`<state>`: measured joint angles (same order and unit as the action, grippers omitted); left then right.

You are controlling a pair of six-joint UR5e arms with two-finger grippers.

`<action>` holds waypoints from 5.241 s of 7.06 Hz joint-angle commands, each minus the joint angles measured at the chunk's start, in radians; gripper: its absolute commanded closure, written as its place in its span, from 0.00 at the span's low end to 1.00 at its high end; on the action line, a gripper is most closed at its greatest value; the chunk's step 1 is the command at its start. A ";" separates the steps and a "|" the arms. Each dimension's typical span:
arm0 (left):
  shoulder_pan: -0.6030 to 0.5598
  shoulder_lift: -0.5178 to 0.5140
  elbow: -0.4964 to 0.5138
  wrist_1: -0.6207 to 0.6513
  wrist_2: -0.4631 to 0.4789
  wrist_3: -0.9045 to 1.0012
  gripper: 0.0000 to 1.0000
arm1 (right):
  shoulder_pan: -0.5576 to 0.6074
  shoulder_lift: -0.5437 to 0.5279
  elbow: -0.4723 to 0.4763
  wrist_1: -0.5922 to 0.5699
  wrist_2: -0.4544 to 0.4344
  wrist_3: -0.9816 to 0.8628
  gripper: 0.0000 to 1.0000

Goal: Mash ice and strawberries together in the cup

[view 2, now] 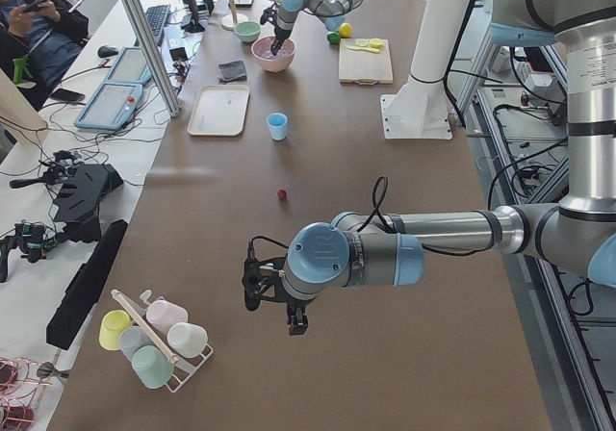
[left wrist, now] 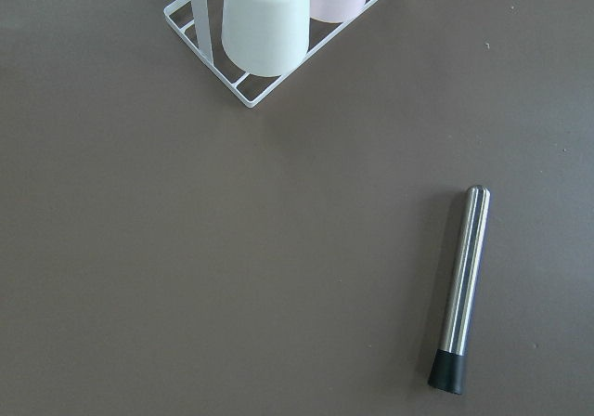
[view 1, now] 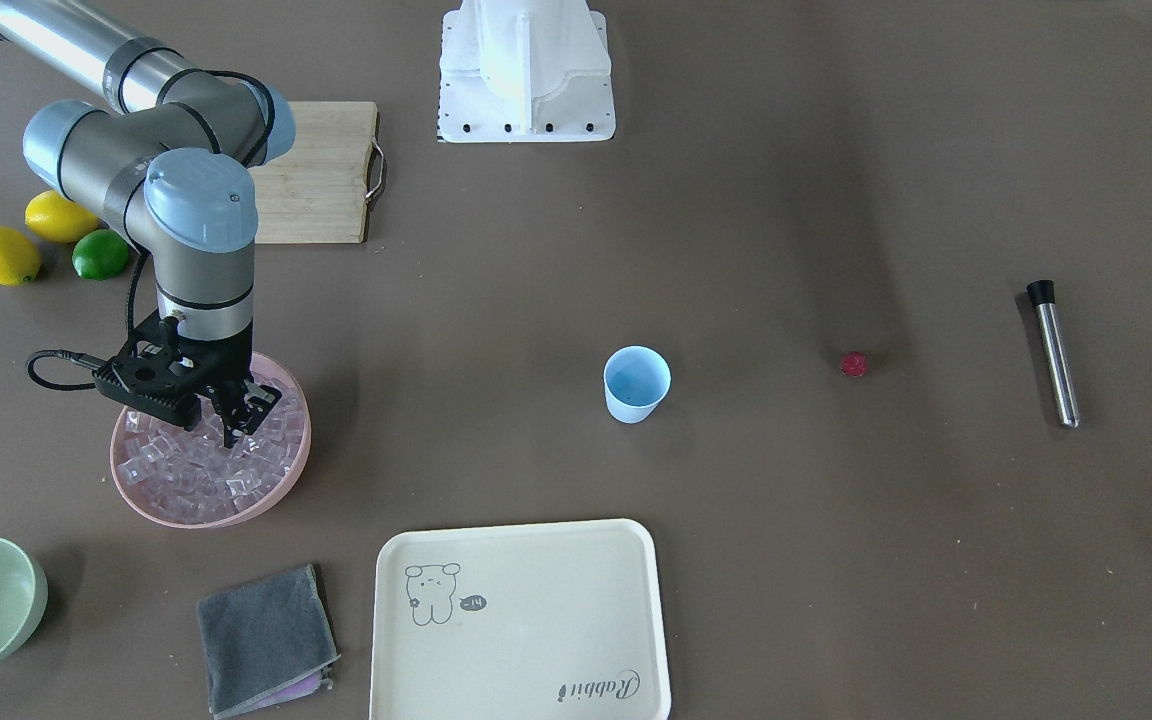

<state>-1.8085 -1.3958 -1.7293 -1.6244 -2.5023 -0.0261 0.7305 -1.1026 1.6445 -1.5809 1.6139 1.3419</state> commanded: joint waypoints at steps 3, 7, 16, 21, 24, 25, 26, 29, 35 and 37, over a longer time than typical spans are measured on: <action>0.000 0.001 0.005 0.000 -0.001 0.002 0.01 | -0.019 -0.003 -0.008 0.001 -0.006 0.000 0.58; -0.005 0.009 0.004 0.000 -0.001 0.002 0.01 | -0.026 -0.008 0.012 0.009 -0.017 -0.013 0.72; -0.022 0.015 -0.012 0.000 -0.001 0.002 0.01 | -0.097 0.313 -0.080 0.125 -0.022 -0.170 0.98; -0.022 0.014 -0.012 0.000 -0.006 0.002 0.01 | -0.263 0.533 -0.218 0.165 -0.136 -0.012 0.92; -0.026 0.015 -0.010 0.000 -0.006 0.003 0.01 | -0.276 0.543 -0.325 0.288 -0.183 -0.015 0.89; -0.026 0.015 -0.010 0.000 -0.006 0.003 0.01 | -0.278 0.552 -0.327 0.301 -0.187 -0.018 0.88; -0.031 0.015 -0.016 0.000 -0.007 0.003 0.01 | -0.278 0.553 -0.327 0.323 -0.209 -0.018 0.80; -0.043 0.014 -0.009 0.001 -0.007 0.002 0.01 | -0.286 0.544 -0.347 0.338 -0.221 -0.024 0.08; -0.058 0.020 -0.016 0.000 -0.007 0.003 0.01 | 0.000 0.443 -0.125 -0.002 0.204 -0.035 0.00; -0.064 0.043 -0.036 0.000 -0.007 0.003 0.01 | 0.096 0.358 -0.069 -0.091 0.216 -0.109 0.00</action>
<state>-1.8683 -1.3701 -1.7515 -1.6242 -2.5096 -0.0230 0.7589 -0.6827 1.5308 -1.6202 1.8102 1.2835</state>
